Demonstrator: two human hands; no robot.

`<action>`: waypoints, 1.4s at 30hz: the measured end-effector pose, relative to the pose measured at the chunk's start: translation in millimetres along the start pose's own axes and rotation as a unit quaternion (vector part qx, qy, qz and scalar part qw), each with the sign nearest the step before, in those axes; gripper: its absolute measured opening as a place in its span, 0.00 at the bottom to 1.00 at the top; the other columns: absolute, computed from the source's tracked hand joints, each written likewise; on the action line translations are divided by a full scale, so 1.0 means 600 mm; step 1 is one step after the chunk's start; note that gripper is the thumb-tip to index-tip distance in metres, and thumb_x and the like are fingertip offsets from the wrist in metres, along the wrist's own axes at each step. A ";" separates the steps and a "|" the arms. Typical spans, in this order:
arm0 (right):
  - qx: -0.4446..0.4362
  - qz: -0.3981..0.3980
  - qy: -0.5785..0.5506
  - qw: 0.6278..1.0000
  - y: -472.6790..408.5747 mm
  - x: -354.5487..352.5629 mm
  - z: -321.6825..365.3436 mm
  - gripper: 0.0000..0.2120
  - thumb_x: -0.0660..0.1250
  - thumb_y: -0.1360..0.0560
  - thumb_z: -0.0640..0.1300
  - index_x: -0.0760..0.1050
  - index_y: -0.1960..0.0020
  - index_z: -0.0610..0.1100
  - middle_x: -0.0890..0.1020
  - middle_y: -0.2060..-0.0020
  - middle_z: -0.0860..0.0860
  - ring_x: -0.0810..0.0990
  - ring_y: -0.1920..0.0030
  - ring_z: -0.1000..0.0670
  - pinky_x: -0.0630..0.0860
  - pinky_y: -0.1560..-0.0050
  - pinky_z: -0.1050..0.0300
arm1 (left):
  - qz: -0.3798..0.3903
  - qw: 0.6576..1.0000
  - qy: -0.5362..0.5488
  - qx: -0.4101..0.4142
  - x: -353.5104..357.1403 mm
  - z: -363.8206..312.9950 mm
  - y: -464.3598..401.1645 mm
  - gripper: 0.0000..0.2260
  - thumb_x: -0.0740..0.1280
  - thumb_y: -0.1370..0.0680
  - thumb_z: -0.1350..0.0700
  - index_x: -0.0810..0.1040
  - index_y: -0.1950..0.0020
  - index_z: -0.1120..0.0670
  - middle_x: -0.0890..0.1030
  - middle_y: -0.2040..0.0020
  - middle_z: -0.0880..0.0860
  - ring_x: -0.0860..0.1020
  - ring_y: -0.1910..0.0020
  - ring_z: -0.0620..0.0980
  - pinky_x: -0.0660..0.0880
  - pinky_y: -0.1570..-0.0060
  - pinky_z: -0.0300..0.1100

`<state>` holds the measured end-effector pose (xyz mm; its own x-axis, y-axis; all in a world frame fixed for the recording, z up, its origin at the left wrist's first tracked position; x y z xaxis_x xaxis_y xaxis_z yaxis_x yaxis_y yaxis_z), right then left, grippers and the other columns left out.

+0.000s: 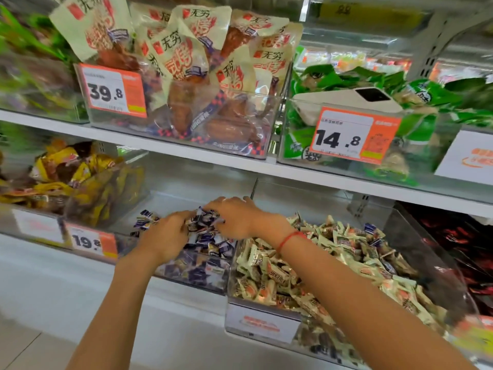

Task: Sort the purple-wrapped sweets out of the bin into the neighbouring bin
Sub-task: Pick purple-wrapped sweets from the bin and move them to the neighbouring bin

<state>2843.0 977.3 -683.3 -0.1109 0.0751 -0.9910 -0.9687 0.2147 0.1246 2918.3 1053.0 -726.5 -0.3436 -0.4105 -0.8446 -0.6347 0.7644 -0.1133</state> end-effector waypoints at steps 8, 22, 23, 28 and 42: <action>0.062 -0.250 -0.076 0.963 0.326 -0.063 -0.140 0.10 0.64 0.21 0.48 0.79 0.42 0.55 0.80 0.46 0.60 0.75 0.46 0.60 0.71 0.48 0.62 | -0.070 0.993 -0.049 0.077 -0.076 -0.170 0.067 0.13 0.59 0.19 0.51 0.74 0.36 0.42 0.80 0.43 0.42 0.79 0.46 0.46 0.75 0.49 0.45; 0.345 -0.408 -0.142 0.834 0.526 0.013 -0.428 0.14 0.62 0.23 0.35 0.79 0.43 0.48 0.78 0.46 0.51 0.79 0.51 0.47 0.70 0.60 0.56 | 0.174 0.933 -0.023 0.314 0.264 -0.599 0.009 0.14 0.64 0.20 0.54 0.75 0.35 0.48 0.79 0.42 0.50 0.77 0.44 0.51 0.70 0.56 0.39; 0.343 -0.409 -0.147 0.833 0.526 0.013 -0.427 0.14 0.62 0.23 0.34 0.79 0.44 0.50 0.78 0.45 0.52 0.79 0.51 0.48 0.72 0.61 0.55 | 0.189 0.929 -0.054 0.314 0.291 -0.607 0.001 0.16 0.65 0.21 0.52 0.73 0.34 0.49 0.79 0.42 0.52 0.77 0.44 0.53 0.69 0.56 0.39; 0.341 -0.411 -0.157 0.831 0.528 0.009 -0.419 0.13 0.61 0.22 0.36 0.79 0.47 0.51 0.78 0.42 0.53 0.79 0.49 0.49 0.75 0.59 0.52 | 0.245 0.918 -0.173 0.259 0.372 -0.598 -0.022 0.19 0.65 0.22 0.48 0.72 0.32 0.50 0.75 0.36 0.54 0.73 0.37 0.56 0.69 0.40 0.46; 0.318 -0.436 -0.098 0.836 0.529 -0.002 -0.414 0.26 0.54 0.24 0.66 0.81 0.45 0.49 0.82 0.48 0.54 0.78 0.46 0.50 0.73 0.44 0.46 | 0.120 0.936 0.223 0.245 0.206 -0.560 0.013 0.09 0.72 0.28 0.45 0.81 0.49 0.45 0.81 0.52 0.40 0.79 0.55 0.36 0.75 0.57 0.32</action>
<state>2480.4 803.3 -654.8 0.6746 -0.2347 -0.6999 -0.3414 0.7415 -0.5777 2638.4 841.5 -656.1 -0.7596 -0.2816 -0.5863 -0.1461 0.9523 -0.2680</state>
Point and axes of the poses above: each hand's wrist, its own y-axis away from the middle knuckle, its own x-axis out of the palm, z = x × y, the point moved 10 cm from there along -y, towards the middle knuckle
